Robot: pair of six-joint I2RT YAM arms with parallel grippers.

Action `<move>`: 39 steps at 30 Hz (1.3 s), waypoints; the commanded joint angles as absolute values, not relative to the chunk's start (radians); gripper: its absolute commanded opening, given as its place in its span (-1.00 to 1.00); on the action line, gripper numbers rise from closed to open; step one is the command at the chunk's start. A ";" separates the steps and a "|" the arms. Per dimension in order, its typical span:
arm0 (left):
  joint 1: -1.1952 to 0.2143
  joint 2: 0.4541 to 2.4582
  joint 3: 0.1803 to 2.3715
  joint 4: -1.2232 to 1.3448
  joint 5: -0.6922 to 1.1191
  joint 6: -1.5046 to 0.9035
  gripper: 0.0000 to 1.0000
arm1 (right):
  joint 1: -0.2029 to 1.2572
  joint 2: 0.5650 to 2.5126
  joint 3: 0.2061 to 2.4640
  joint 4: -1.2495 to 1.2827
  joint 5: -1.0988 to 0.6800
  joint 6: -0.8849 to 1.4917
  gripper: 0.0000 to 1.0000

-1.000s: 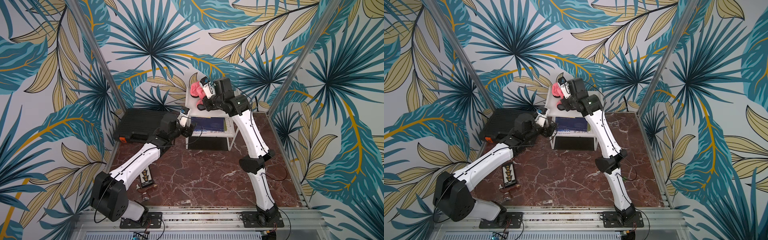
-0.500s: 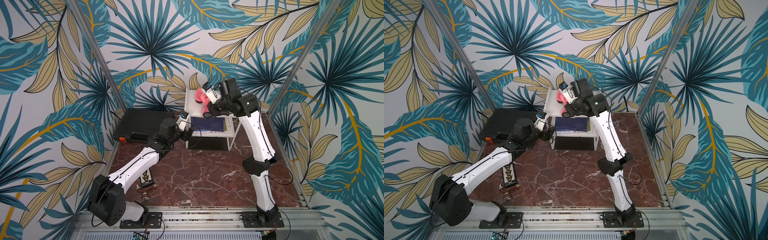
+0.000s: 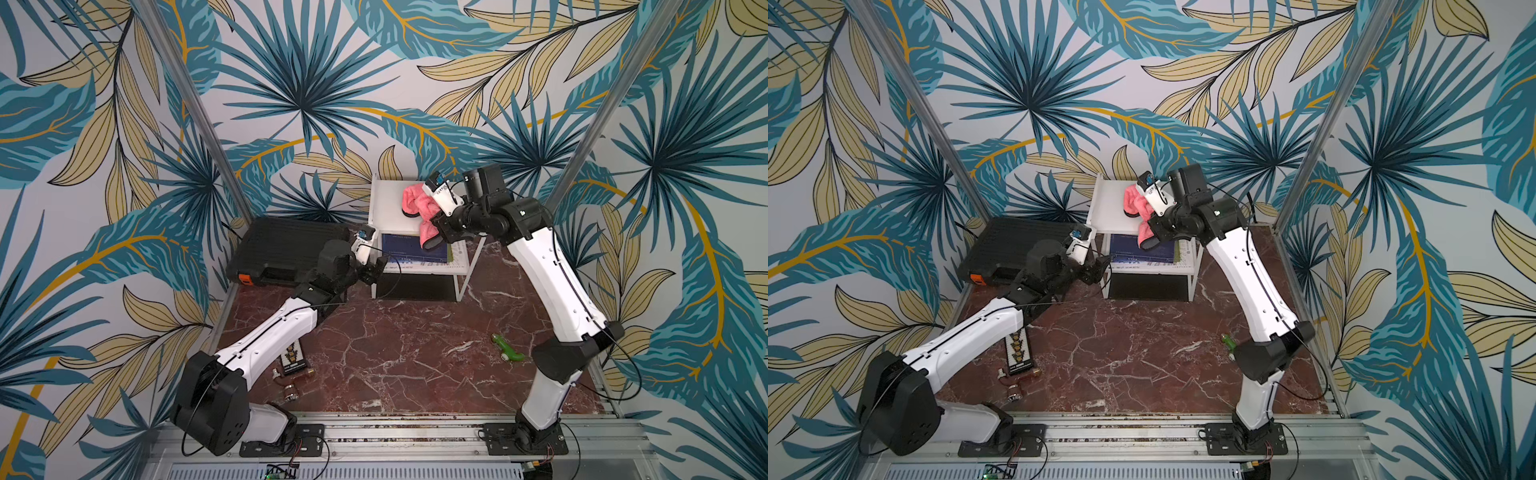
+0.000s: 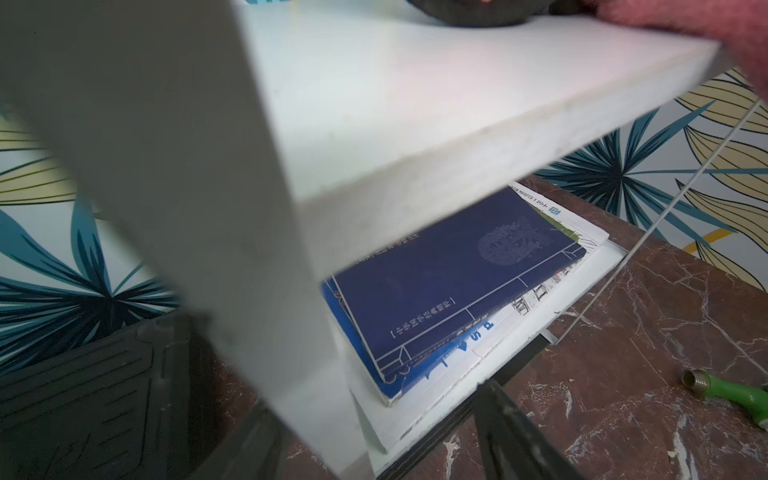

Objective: Wipe the bookshelf clean with a cloth
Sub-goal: Wipe the dust from the shelf, then hold the shelf at the center of the board, then place the cleaning item at the center of the board.

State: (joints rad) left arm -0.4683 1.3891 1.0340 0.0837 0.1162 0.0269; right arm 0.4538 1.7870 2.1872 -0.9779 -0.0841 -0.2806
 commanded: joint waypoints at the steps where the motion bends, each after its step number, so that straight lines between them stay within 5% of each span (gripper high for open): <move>1: -0.466 1.355 1.023 0.112 0.125 0.019 0.45 | 0.488 1.825 2.054 -0.876 -0.154 -0.198 -1.00; 7: -0.465 1.356 1.021 0.136 0.128 0.007 0.45 | 0.533 1.832 2.066 -0.806 -0.214 -0.178 -1.00; 13: -0.466 1.394 1.044 0.164 0.122 0.010 0.30 | 0.413 1.599 1.824 -0.773 0.082 -0.232 -1.00; 21: -0.466 1.399 1.043 0.218 0.107 0.037 -0.02 | 0.367 1.291 1.540 -0.608 -0.292 -0.222 -1.00; 27: -0.466 1.387 1.031 0.219 0.065 0.068 -0.39 | 0.317 1.048 1.309 -0.328 -0.366 -0.077 -1.00; 38: -0.475 1.302 0.953 0.258 0.062 0.073 -0.39 | 0.181 0.709 0.789 -0.232 0.166 0.166 -1.00; 39: -0.480 1.297 0.950 0.260 -0.054 0.091 -1.00 | 0.170 0.718 0.771 -0.230 0.177 0.164 -1.00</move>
